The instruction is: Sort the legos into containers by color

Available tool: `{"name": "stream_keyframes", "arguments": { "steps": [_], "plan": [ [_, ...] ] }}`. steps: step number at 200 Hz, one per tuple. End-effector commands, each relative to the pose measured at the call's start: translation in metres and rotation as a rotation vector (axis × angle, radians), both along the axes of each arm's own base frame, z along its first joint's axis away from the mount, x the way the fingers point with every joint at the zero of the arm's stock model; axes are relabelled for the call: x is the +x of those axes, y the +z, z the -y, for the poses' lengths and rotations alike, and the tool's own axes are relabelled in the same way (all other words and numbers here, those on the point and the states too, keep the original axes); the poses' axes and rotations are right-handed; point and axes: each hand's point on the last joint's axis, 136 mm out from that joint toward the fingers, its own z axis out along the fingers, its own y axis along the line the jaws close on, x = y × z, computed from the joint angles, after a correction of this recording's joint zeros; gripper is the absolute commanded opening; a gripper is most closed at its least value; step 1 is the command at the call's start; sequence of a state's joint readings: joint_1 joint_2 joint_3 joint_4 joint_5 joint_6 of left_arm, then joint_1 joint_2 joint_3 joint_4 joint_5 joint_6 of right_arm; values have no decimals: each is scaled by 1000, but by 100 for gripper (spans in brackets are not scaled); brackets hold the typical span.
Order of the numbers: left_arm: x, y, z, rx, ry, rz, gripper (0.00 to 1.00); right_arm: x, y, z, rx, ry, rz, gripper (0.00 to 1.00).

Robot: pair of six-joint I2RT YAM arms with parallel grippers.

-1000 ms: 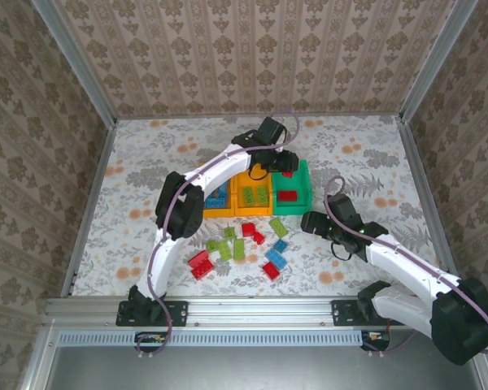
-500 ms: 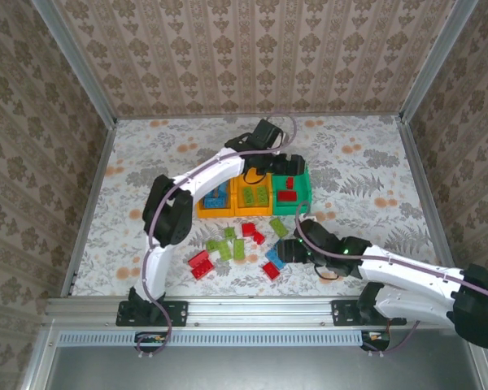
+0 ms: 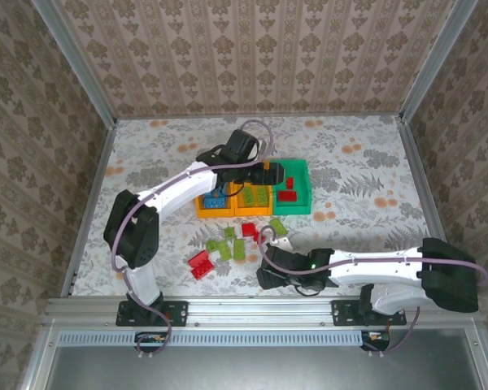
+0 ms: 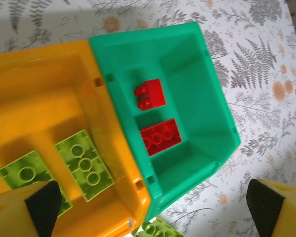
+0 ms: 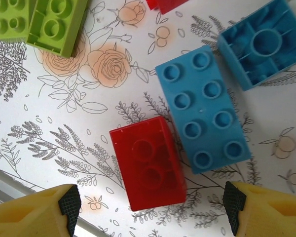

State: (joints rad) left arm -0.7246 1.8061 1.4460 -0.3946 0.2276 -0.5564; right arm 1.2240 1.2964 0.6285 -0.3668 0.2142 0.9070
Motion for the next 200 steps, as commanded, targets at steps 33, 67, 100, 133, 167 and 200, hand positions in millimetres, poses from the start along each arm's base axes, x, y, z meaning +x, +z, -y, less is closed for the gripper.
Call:
{"name": "stream_keyframes", "arguments": {
  "steps": [33,67,100,133,167,200],
  "plan": [
    [-2,10,-20,-6,55,31,100,-3,-2,12,-46,-70,-26,79],
    [-3,7,-26,4,68,27,100,-4,-6,9,-34,-49,-26,80],
    [-3,11,-30,3,78,37,100,-2,-6,-10,-42,14,-29,80],
    [-5,11,-40,5,96,40,100,2,-16,-18,-96,42,-30,77],
    [-8,8,-50,10,115,34,100,9,-15,-23,-117,48,-4,70],
    [-11,9,-61,7,135,36,100,13,-21,-19,-189,60,-4,59]
  ]
}}
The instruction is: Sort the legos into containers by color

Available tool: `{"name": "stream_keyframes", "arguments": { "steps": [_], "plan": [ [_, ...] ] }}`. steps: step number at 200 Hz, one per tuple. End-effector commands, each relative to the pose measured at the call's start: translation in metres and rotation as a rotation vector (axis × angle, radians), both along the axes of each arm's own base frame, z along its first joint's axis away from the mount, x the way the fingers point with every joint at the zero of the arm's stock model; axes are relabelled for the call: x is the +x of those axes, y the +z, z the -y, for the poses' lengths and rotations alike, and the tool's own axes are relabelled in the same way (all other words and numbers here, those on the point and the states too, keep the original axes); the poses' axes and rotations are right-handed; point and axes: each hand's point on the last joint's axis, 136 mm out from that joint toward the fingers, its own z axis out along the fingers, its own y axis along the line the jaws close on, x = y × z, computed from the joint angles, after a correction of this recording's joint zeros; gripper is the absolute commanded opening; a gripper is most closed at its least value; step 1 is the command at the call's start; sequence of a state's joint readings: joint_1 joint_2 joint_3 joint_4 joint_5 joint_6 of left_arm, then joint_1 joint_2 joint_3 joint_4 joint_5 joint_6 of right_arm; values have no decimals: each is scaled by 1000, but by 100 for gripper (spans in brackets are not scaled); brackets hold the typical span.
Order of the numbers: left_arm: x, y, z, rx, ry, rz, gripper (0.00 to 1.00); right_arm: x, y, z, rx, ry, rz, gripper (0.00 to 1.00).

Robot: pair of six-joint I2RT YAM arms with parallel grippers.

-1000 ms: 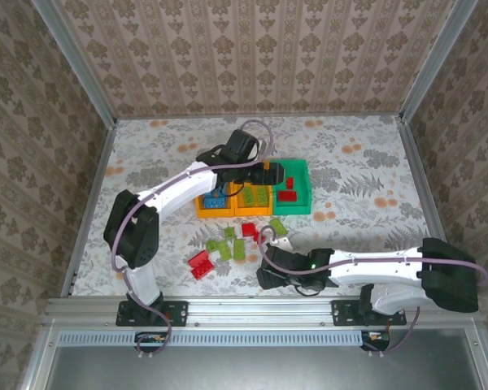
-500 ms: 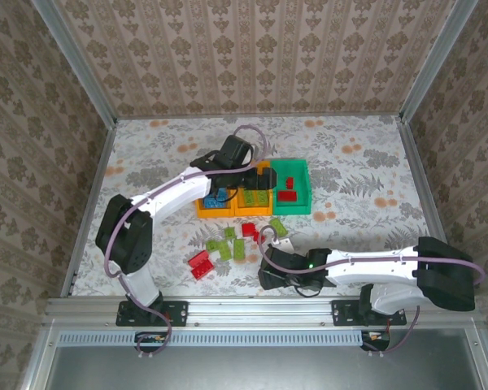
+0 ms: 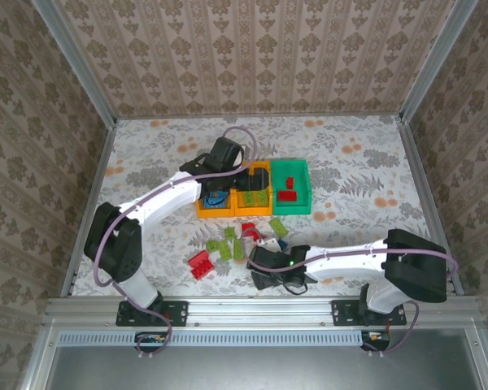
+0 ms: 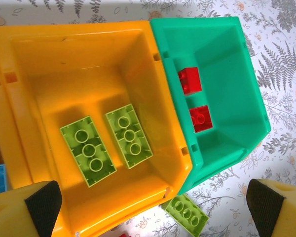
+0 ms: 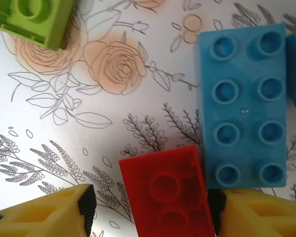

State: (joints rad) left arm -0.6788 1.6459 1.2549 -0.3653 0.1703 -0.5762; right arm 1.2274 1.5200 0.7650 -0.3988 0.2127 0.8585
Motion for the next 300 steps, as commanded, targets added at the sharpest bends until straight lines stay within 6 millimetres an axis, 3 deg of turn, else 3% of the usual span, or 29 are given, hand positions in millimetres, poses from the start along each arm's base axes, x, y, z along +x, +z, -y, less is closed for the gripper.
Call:
{"name": "stream_keyframes", "arguments": {
  "steps": [1,75,98,130,149,173,200,219,262,300],
  "plan": [
    [0,12,-12,-17,38,22,100,7,0,2,-63,16,24,59],
    [-4,13,-34,-12,81,26,100,4,-9,1,-120,53,-7,27],
    [-5,10,-40,-2,93,23,100,8,7,-4,-71,49,20,24],
    [-10,5,-58,60,126,31,100,25,45,0,29,12,78,23],
    [-18,-2,-72,98,150,22,100,46,72,12,102,-25,119,23],
    [-30,-14,-90,141,181,-1,100,86,98,40,162,-114,182,23],
    [-44,-26,-108,180,210,-20,100,141,113,77,133,-215,229,23],
    [-55,-35,-117,203,216,-35,100,175,118,87,80,-216,245,23],
    [-80,-57,-141,264,260,-103,100,243,95,104,10,-282,192,22],
    [-101,-71,-158,279,322,-153,100,270,65,96,-22,-269,117,28]
  ]
}}
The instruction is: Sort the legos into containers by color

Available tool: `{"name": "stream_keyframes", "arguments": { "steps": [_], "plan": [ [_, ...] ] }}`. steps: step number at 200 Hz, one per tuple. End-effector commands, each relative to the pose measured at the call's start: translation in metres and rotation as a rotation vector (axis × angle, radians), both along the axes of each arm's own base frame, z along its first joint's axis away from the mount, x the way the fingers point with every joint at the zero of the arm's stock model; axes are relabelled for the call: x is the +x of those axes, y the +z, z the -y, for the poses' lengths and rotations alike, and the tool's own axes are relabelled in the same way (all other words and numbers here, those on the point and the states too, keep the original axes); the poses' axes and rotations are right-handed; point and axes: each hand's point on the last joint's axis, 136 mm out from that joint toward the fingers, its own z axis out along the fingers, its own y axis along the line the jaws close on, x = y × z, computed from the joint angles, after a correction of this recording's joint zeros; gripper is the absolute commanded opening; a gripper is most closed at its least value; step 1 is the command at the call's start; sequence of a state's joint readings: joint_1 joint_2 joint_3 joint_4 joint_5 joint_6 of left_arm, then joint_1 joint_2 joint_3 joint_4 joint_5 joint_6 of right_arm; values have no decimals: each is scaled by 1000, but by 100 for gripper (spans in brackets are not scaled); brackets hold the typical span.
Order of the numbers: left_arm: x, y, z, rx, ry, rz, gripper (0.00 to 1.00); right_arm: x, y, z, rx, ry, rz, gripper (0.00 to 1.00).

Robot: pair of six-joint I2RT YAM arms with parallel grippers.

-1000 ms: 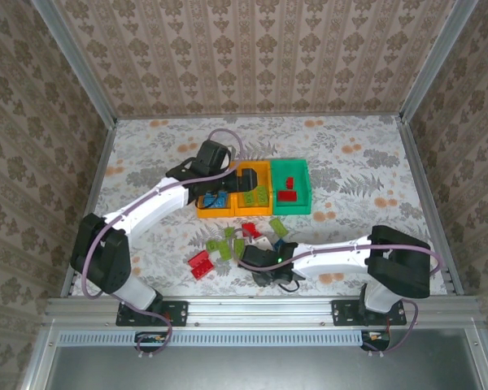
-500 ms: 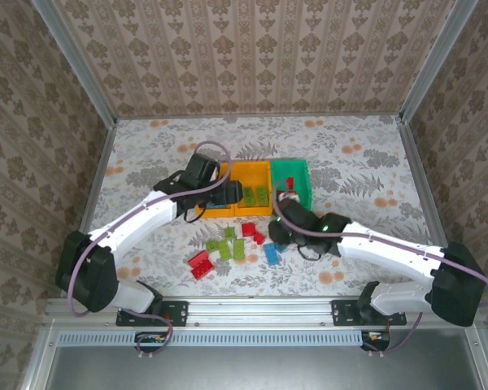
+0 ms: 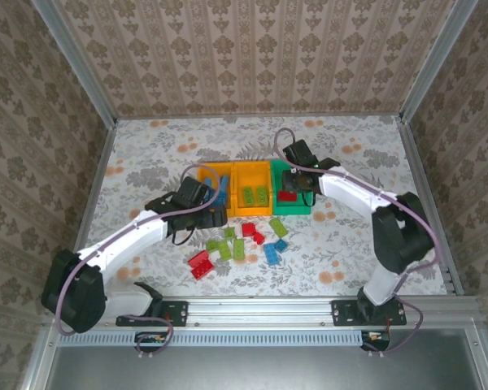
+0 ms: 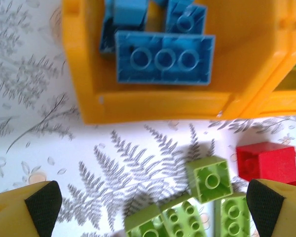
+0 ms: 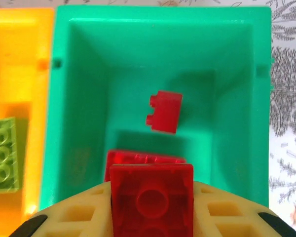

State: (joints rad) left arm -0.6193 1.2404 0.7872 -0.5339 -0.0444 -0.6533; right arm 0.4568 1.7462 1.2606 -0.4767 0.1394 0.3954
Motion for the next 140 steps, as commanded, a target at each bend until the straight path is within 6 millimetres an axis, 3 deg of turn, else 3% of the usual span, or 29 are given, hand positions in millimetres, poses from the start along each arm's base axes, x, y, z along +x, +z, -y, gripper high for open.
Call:
{"name": "stream_keyframes", "arguments": {
  "steps": [1,50,78,140],
  "plan": [
    [-16,-8,-20,32,81,-41,100,8,-13,-10,-19,54,-49,28],
    [-49,-26,-40,69,134,-117,100,16,-32,-10,-43,44,-73,42],
    [-65,-36,-43,83,128,-153,100,18,-26,-12,-31,41,-60,57],
    [-95,-57,-39,51,158,-239,100,16,-12,-13,-1,39,-31,74]
  ]
}}
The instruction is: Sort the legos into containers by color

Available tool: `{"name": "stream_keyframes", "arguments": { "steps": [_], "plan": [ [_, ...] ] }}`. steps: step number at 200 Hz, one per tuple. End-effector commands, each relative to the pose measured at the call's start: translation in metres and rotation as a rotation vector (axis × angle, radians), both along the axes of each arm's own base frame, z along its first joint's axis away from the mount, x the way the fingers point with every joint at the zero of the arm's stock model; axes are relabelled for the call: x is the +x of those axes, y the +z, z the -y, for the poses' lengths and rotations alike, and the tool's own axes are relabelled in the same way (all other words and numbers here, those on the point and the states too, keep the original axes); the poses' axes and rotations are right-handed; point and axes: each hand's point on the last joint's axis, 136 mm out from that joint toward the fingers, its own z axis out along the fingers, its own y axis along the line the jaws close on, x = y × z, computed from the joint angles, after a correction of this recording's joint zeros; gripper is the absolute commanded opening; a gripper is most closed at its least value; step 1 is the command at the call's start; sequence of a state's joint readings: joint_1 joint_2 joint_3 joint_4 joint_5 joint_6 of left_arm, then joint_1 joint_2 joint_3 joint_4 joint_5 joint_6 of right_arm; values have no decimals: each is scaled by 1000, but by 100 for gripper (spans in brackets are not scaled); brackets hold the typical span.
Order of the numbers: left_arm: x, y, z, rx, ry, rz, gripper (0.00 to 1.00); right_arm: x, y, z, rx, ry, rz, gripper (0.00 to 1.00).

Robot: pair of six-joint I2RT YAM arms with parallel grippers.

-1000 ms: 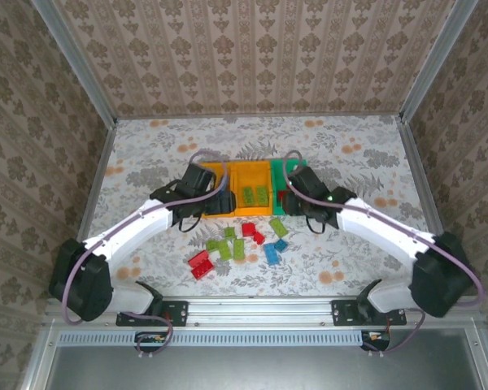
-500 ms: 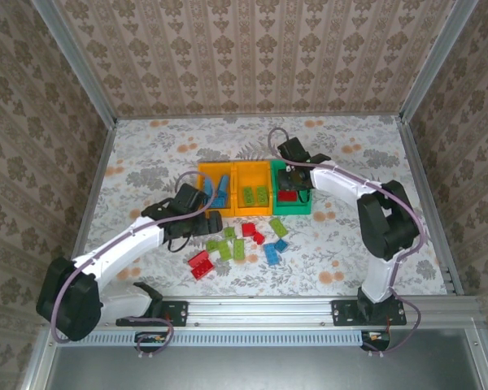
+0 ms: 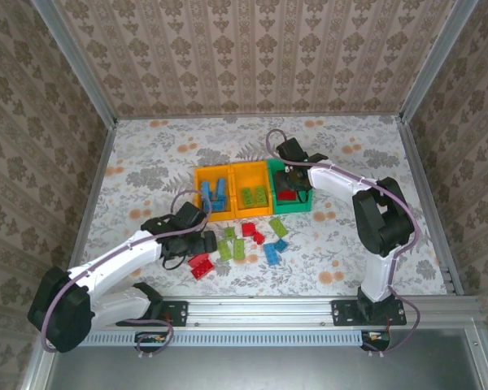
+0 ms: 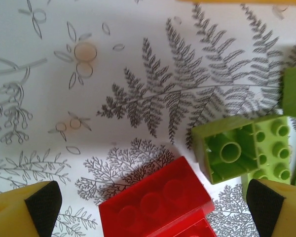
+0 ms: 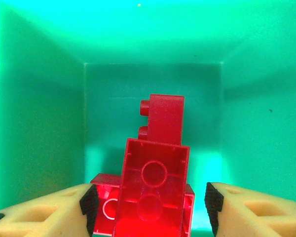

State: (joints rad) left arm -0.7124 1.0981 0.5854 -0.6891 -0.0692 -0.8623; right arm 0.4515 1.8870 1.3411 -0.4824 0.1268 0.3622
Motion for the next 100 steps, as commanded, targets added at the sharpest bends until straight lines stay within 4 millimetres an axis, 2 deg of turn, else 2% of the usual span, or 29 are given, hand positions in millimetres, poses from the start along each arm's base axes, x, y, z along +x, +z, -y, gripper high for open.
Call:
{"name": "stream_keyframes", "arguments": {
  "steps": [1,24,59,100],
  "plan": [
    [-15,-8,-1,-28,54,-41,100,0,20,-6,35,8,30,74],
    [-20,-11,1,-22,42,-45,100,-1,22,-7,48,11,36,81],
    [-23,-16,-1,0,28,-54,99,-3,28,-10,80,14,44,83],
    [-17,-17,1,-5,39,-36,96,-6,34,-10,94,15,55,85]
  ]
}}
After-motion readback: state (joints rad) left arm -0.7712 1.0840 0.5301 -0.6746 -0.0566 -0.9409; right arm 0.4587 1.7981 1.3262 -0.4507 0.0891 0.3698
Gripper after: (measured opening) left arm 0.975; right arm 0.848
